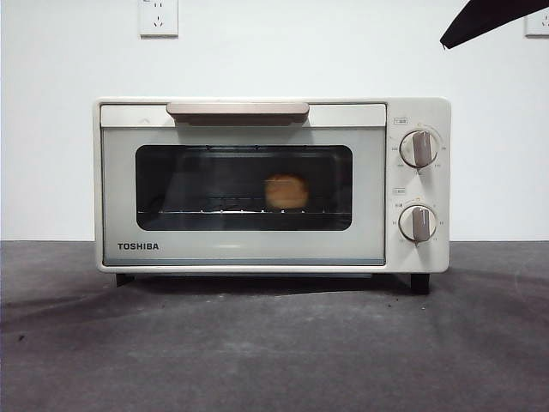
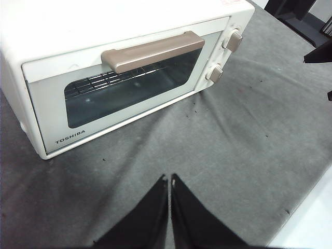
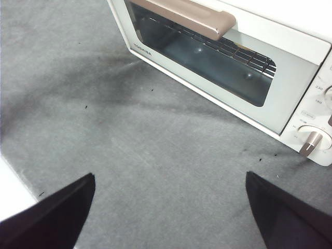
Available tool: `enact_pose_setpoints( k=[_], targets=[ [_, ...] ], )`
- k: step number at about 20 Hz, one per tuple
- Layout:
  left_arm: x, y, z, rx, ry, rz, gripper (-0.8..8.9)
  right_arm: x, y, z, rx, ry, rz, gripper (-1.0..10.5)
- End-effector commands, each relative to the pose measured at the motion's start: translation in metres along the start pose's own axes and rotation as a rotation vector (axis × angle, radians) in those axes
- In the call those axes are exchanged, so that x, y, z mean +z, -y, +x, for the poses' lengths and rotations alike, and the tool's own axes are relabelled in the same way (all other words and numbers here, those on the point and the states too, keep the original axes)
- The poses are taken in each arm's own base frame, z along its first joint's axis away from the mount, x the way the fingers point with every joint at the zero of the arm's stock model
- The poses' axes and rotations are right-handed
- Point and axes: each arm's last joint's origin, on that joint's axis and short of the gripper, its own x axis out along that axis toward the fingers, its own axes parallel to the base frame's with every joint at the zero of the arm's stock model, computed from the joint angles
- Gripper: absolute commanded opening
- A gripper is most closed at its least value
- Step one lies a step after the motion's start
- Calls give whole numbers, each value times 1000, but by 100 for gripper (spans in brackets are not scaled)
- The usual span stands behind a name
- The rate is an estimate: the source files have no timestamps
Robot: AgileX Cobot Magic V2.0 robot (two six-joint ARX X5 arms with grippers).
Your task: The left arm flap open the oven, the right arm pick bread and place it into oven, the left arm flap close the oven
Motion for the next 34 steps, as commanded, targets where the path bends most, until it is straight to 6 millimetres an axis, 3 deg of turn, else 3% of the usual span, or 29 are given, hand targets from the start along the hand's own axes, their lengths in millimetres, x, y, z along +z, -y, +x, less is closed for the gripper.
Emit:
enact_pose_setpoints(
  k=[1, 3, 18, 19, 21, 24, 28, 34],
  targets=[
    [6, 2, -3, -1, 23, 25, 19, 4, -2, -1, 5, 15, 2, 267],
    [6, 2, -3, -1, 23, 25, 19, 4, -2, -1, 4, 15, 1, -1],
    [6, 2, -3, -1, 24, 27, 19, 5, -2, -1, 6, 19, 4, 8],
    [5, 3, -7, 10, 40, 88, 19, 5, -2, -1, 6, 19, 4, 8],
    [6, 4, -20, 89, 155, 221, 19, 5, -2, -1, 6, 19, 4, 8],
    [7, 2, -39, 276, 482, 357, 19, 5, -2, -1, 6, 19, 4, 8],
    [-22, -8, -40, 542, 685, 383, 19, 5, -2, -1, 6, 19, 4, 8],
    [-85, -36, -4, 687, 615, 305, 19, 5, -2, -1, 5, 19, 4, 8]
  ],
)
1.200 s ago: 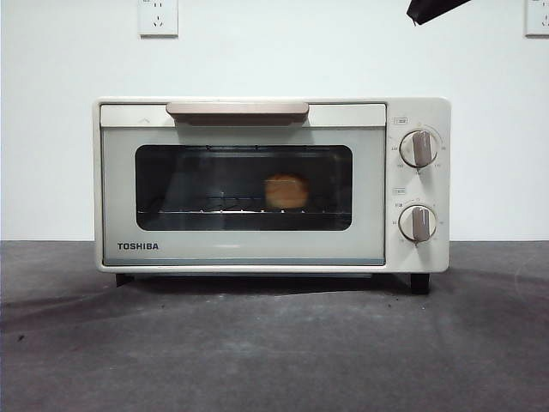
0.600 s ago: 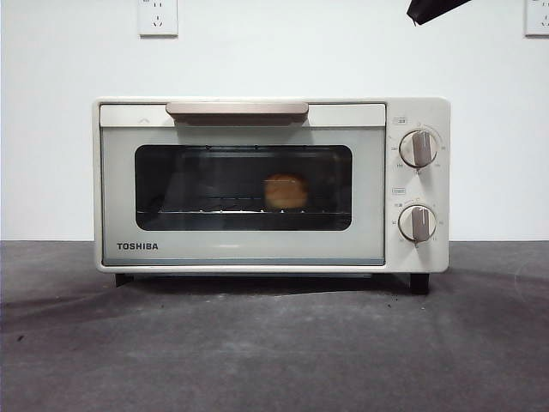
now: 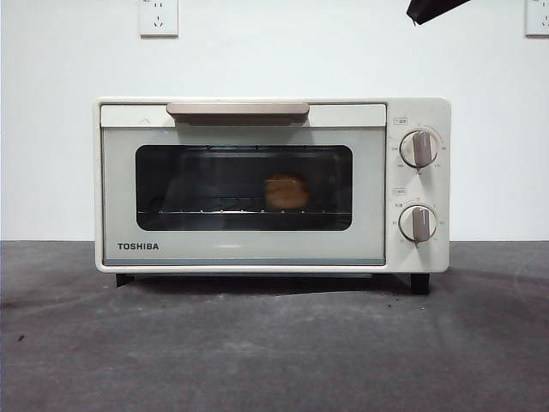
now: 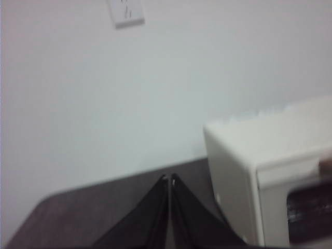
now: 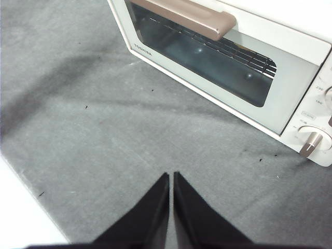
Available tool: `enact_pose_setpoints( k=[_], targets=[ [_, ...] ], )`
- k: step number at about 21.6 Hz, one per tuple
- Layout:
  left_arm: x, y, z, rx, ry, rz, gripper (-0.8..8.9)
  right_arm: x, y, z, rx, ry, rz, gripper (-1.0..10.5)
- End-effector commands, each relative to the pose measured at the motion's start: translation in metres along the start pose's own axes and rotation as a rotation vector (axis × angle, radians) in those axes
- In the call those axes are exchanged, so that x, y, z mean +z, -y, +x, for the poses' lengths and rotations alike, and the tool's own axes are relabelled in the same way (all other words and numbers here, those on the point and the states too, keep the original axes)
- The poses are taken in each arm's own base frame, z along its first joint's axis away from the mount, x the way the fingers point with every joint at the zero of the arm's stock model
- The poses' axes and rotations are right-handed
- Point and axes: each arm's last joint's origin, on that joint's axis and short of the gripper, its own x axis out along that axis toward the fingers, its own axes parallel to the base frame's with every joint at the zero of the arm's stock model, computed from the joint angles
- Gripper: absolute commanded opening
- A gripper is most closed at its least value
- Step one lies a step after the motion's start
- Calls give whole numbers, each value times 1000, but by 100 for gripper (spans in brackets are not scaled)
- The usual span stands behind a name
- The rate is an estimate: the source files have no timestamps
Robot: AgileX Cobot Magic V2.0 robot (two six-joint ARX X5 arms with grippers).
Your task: The left arm flap open the oven, the right arm pick bread and place it into oven, the left arm flap close the oven
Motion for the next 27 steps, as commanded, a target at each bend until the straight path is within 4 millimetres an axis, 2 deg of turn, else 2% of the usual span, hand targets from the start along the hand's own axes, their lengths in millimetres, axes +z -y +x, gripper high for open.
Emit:
enact_pose_setpoints(
  k=[1, 5, 11, 17, 27],
  targets=[
    [-25, 3, 0, 11, -41, 1, 19, 5, -2, -1, 5, 19, 4, 8],
    [-63, 9, 0, 4, -116, -9, 19, 5, -2, -1, 5, 19, 4, 8],
    [-93, 15, -2, -12, -201, -22, 19, 5, -2, -1, 5, 19, 4, 8],
    [-110, 19, -4, -30, -317, -66, 19, 5, -2, -1, 5, 19, 4, 8],
    [-111, 19, -5, -32, -326, -67, 19, 5, -2, -1, 5, 19, 4, 8]
  ],
)
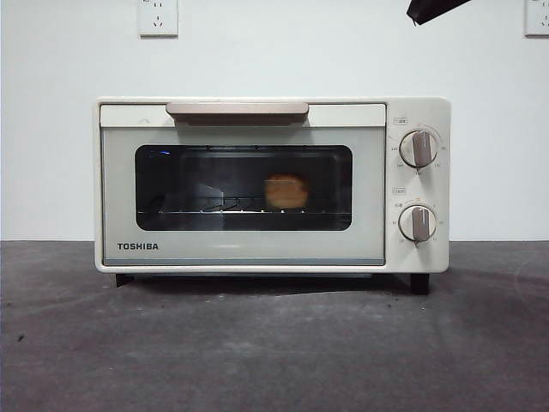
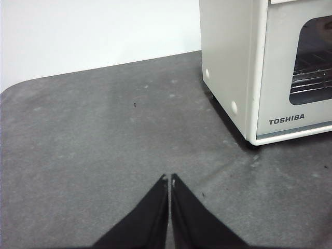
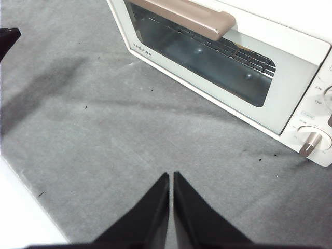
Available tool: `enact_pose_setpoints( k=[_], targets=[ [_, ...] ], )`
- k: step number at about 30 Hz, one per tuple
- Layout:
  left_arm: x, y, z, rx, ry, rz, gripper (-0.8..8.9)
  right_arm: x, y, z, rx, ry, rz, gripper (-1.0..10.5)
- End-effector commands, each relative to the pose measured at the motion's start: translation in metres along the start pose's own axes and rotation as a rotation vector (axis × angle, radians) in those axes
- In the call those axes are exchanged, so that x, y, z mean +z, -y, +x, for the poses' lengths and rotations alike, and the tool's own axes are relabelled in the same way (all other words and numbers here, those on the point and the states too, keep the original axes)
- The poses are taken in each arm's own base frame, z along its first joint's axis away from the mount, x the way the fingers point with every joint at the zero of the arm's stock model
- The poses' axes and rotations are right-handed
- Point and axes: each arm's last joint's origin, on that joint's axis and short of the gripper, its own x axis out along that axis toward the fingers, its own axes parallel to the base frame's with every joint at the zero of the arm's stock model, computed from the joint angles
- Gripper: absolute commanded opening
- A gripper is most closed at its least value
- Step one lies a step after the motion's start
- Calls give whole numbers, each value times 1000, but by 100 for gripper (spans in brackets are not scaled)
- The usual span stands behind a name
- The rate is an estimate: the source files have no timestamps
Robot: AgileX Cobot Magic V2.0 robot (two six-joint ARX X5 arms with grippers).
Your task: The left arm flap open the oven, the right arm pick bread and place it into oven, the left arm flap close the oven
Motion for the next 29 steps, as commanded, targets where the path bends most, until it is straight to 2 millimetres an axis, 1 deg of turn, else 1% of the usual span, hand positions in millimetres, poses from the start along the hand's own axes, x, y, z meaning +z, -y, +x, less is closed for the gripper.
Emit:
enact_pose_setpoints(
  k=[1, 9, 11, 14, 17, 20, 22, 26, 29],
  targets=[
    [-7, 1, 2, -3, -24, -9, 19, 5, -2, -1, 5, 19, 4, 8],
    [-7, 1, 2, -3, -24, -9, 19, 5, -2, -1, 5, 18, 3, 8],
    [-7, 1, 2, -3, -24, -9, 19, 5, -1, -1, -20, 29, -38, 8],
    [-7, 1, 2, -3, -24, -9, 19, 6, 9, -8, -139, 87, -41, 8],
    [-7, 1, 2, -3, -24, -9, 19, 5, 23, -15, -174, 216, -6, 8],
    [-7, 1, 2, -3, -24, -9, 19, -6, 39, -26, -178, 350, 25, 8],
    [-7, 1, 2, -3, -24, -9, 19, -18, 50, -31, -240, 425, 47, 8],
    [-7, 1, 2, -3, -24, -9, 19, -48, 70, -34, -391, 542, 87, 8],
    [-7, 1, 2, -3, -24, -9, 19, -72, 79, -33, -475, 604, 105, 8]
  ],
)
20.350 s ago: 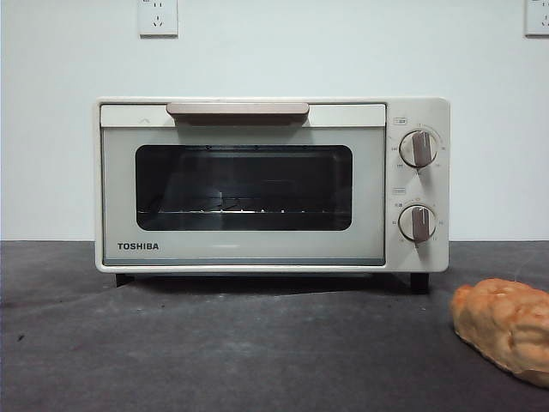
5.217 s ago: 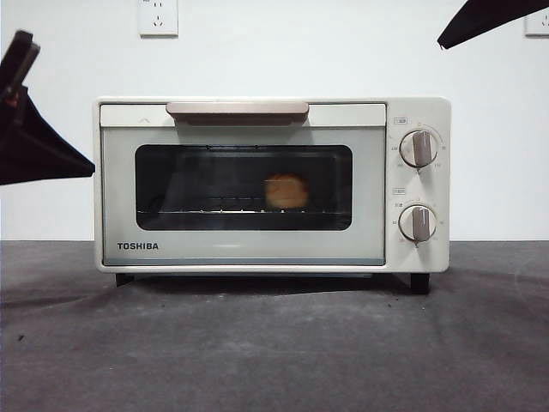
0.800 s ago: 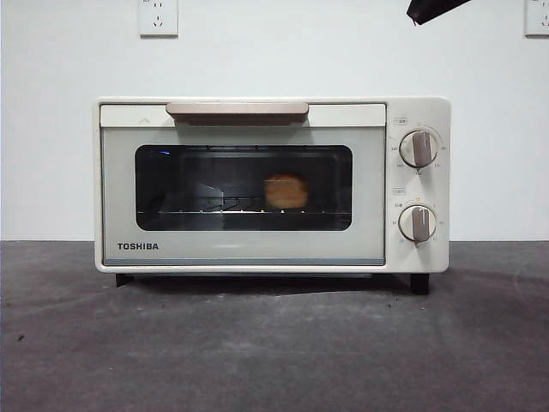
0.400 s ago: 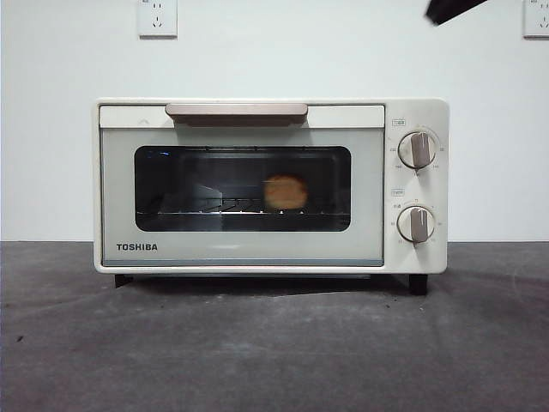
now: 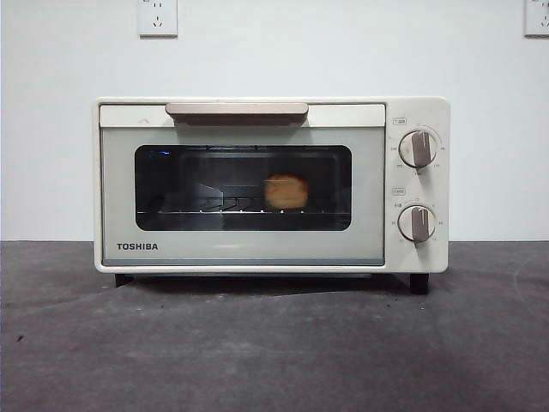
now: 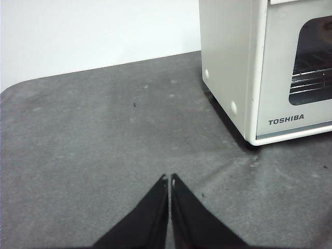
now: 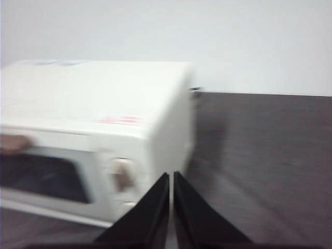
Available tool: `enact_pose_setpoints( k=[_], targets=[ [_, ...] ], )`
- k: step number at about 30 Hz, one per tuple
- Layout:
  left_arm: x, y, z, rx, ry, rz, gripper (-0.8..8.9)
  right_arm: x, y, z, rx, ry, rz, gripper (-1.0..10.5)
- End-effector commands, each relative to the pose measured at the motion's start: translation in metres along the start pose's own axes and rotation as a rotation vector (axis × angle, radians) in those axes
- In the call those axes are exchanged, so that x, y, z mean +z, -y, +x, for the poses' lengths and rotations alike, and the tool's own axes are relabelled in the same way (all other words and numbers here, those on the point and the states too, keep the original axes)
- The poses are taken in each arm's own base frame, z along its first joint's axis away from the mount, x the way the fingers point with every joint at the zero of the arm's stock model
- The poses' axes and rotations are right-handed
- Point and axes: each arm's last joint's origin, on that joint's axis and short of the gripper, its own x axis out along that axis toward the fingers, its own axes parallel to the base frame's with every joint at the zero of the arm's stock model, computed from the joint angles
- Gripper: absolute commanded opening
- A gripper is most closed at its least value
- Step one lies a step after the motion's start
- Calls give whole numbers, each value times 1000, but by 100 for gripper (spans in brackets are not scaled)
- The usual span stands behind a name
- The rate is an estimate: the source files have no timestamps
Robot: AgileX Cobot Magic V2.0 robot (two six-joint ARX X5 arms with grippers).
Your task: The left arm flap open the oven, the right arm pick bread and place it into oven, the left arm flap close the oven
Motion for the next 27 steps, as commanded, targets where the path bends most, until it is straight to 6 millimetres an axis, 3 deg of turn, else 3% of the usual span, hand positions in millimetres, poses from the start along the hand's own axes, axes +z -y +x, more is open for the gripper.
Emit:
enact_pose_setpoints(
  k=[1, 8, 16, 27],
  targets=[
    [-7, 1, 2, -3, -24, -9, 19, -17, 9, -5, -57, 54, -8, 8],
    [-7, 1, 2, -3, -24, -9, 19, -61, 25, -13, -160, 165, -10, 8],
    [-7, 1, 2, -3, -24, -9, 19, -101, 32, -12, -232, 173, 3, 8],
    [-7, 1, 2, -3, -24, -9, 19, -122, 35, -11, -243, 90, 21, 8]
  ],
)
